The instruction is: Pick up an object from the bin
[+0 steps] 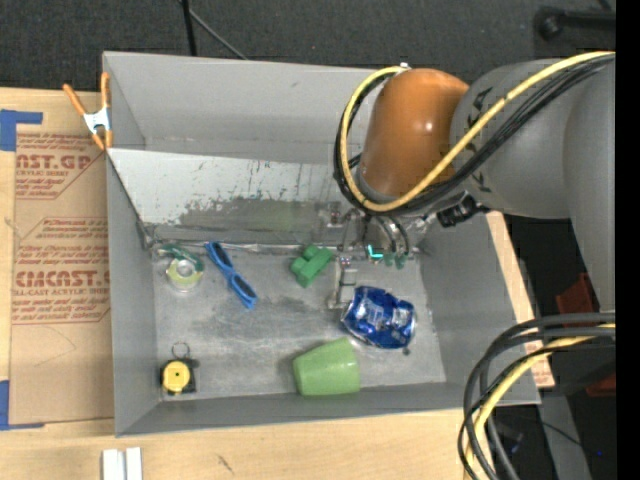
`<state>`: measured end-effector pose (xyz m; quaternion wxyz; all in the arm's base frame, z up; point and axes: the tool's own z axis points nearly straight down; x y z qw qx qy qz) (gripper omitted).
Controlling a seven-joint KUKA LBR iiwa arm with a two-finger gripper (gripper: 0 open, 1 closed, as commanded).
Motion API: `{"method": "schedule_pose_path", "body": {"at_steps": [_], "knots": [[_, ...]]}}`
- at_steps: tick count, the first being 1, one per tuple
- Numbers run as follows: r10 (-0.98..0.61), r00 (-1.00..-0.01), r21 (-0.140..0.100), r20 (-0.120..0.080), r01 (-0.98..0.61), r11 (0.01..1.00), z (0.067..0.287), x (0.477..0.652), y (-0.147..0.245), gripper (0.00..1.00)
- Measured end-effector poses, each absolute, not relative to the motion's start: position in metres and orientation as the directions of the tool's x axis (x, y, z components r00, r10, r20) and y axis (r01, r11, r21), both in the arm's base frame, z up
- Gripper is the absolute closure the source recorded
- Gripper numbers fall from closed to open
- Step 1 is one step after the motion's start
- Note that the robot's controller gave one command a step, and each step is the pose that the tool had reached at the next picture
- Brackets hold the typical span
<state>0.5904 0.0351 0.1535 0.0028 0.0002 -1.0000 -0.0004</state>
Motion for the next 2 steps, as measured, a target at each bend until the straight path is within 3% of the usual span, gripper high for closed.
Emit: {"method": "schedule_pose_path", "body": {"at_steps": [1,2], "knots": [[0.197,-0.98,-0.002,0.005,0.197,0.98,0.066,0.576,-0.052,0.0],[0.213,-0.977,-0.004,0.002,0.213,0.977,0.069,0.546,-0.111,0.0]]}}
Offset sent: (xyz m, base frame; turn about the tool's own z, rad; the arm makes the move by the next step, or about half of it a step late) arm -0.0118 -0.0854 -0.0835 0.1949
